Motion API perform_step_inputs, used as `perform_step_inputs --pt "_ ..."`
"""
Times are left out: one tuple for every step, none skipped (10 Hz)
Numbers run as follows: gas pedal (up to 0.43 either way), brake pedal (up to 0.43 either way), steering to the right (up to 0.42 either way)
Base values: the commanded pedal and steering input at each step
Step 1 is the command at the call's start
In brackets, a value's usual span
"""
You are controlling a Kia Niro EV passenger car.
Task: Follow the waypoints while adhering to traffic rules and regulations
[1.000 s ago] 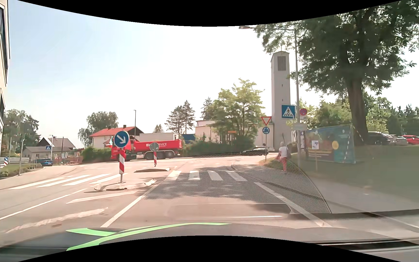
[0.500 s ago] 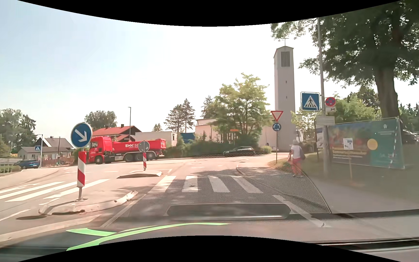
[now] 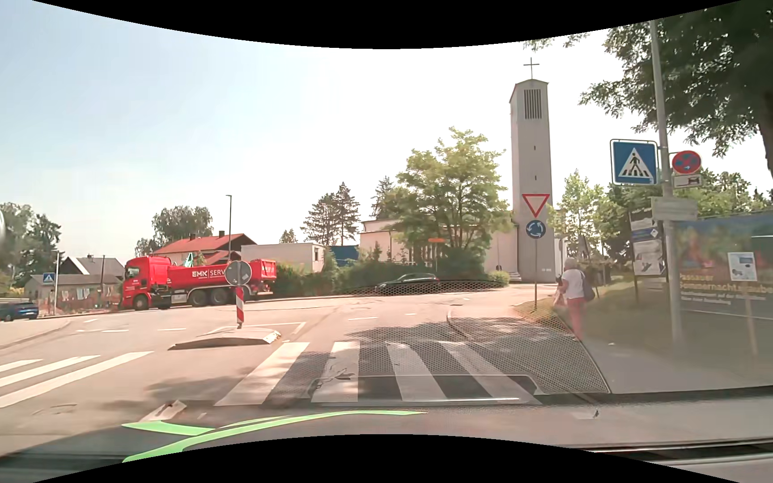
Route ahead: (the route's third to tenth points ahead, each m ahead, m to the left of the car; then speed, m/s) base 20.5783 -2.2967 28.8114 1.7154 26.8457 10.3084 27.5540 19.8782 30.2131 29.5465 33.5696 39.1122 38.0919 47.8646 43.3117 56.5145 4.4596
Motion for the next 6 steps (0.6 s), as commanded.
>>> perform_step_inputs --pt "0.0 0.098 -0.006" --pt "0.0 0.098 -0.007" --pt "0.0 0.098 -0.006" --pt "0.0 0.104 -0.007" --pt "0.0 0.11 -0.006" --pt "0.0 0.11 -0.007"
